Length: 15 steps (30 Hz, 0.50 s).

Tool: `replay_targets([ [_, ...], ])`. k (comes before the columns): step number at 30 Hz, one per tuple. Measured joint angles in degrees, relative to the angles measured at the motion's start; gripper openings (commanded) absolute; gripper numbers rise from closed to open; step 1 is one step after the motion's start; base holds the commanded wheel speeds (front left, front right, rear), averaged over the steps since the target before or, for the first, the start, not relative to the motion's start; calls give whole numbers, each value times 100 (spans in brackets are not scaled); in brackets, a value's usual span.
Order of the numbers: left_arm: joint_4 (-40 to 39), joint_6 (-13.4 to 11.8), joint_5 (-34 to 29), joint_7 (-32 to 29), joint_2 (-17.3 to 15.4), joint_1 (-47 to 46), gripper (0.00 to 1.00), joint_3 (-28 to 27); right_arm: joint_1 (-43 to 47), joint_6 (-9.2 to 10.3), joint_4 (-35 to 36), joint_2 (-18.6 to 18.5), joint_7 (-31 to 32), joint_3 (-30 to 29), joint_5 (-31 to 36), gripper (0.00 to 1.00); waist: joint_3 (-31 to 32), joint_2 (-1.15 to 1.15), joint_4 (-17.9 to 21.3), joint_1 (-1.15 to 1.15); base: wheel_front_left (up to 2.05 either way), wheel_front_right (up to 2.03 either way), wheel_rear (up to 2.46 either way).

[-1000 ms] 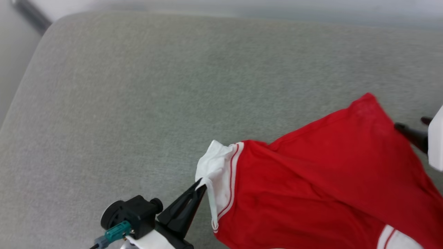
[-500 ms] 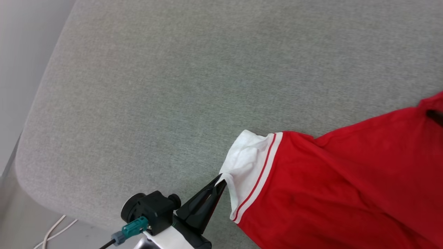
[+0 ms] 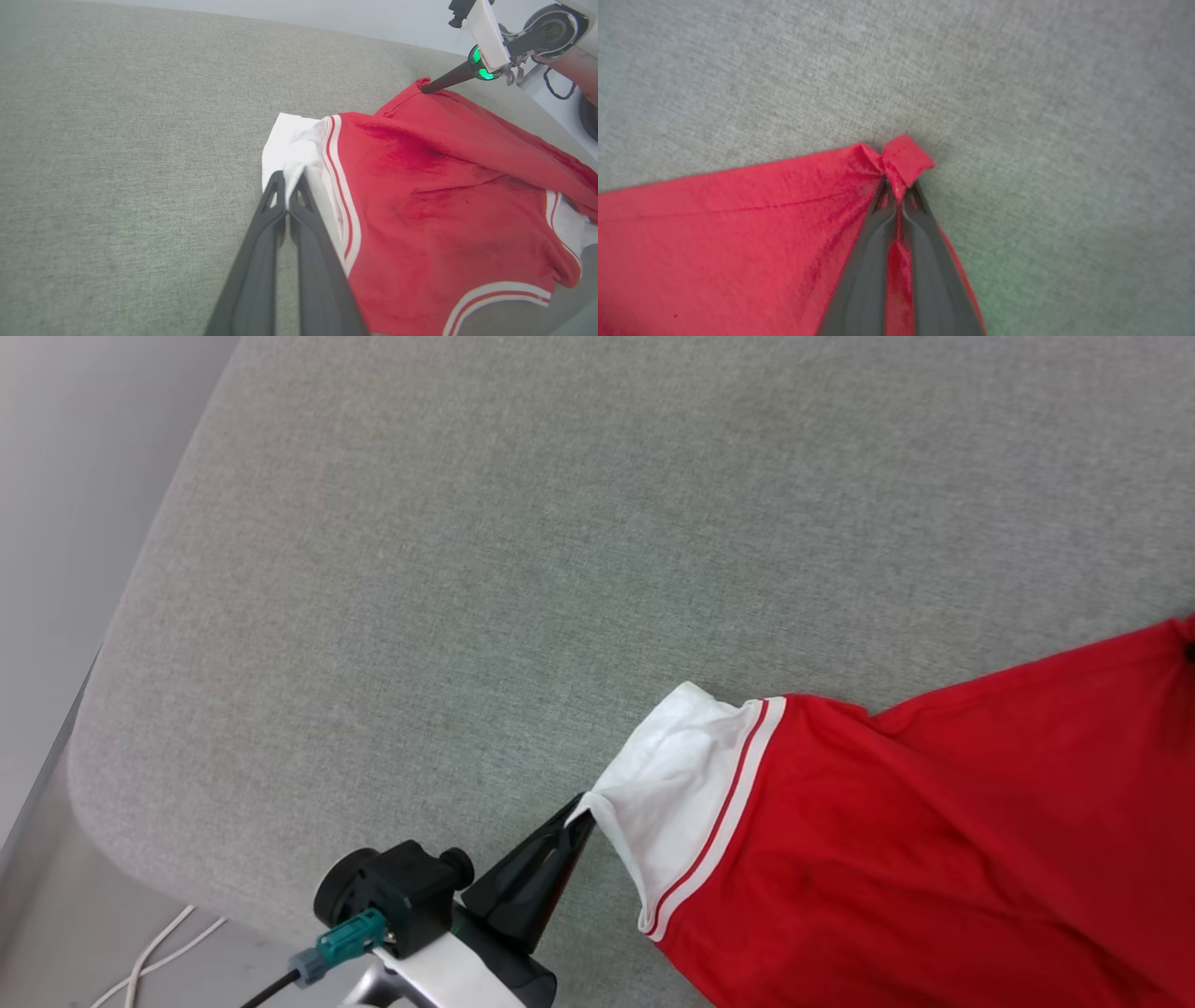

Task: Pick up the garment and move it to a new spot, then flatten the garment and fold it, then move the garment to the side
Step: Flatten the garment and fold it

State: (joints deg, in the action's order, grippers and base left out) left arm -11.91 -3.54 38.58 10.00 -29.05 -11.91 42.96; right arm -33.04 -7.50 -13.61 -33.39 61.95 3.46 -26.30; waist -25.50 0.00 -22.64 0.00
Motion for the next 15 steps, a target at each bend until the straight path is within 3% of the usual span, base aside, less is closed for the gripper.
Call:
replay_targets([
  [7,-44,-89,0,0,-223,2,0,-155,100,0,-167,116,-382,281,-264,0,416,0,252,1,0,0,0],
  [15,-350,-309,37,-84,-724,3,0,-561,65,0,138,77,-1066,472,-724,0,1099,0,710,1,0,0,0],
])
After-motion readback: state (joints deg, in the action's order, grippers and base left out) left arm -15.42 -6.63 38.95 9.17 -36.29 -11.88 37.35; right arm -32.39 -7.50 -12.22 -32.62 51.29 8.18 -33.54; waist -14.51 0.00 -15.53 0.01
